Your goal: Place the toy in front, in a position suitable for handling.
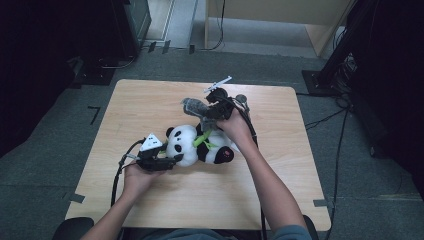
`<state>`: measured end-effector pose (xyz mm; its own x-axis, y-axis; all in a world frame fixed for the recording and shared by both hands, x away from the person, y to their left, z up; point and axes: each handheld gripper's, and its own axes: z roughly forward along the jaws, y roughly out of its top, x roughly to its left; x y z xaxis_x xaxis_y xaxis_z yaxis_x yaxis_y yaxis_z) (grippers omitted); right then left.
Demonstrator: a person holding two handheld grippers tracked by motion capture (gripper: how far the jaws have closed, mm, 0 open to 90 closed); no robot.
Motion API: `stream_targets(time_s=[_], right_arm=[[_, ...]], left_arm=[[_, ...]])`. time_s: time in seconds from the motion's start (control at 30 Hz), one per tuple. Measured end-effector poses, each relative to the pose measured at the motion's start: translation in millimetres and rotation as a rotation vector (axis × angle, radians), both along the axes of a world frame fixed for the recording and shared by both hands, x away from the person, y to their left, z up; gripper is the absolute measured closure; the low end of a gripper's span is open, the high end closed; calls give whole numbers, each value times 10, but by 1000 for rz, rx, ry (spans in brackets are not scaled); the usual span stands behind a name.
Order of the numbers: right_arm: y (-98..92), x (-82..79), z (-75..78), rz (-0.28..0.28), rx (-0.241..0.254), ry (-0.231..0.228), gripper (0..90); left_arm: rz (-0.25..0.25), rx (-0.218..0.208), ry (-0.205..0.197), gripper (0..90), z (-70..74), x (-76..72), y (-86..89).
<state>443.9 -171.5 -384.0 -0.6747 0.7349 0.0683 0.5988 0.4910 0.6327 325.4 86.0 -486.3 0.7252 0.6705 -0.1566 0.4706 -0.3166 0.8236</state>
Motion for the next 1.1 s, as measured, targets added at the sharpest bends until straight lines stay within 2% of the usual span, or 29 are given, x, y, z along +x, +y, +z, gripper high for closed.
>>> stream_targets(time_s=[0.07,0.23,0.4,0.53,0.63,0.8,0.97,1.03,1.1], right_arm=[[-29,-3,32,-12,-10,-1,740],[6,-93,221,13,55,-28,748],[241,-242,466,87,95,-73,748],[477,-332,535,145,128,-75,748],[683,-373,488,191,145,-49,748],[961,-394,279,238,123,2,747],[1056,-356,9,250,100,77,747],[1044,-327,-87,243,80,103,747],[999,-299,-145,230,91,124,743]], left_arm=[[1,0,-2,321,-2,-2,-1],[3,-3,-3,321,-5,-3,2],[7,-9,-2,320,-5,1,4],[7,-8,-4,320,-4,-1,2],[7,-6,-6,320,-4,-1,1],[7,1,-11,320,1,-6,-2],[9,-2,-6,320,2,-12,-7],[9,2,-9,321,2,-11,-6],[10,2,-8,321,1,-10,-7]])
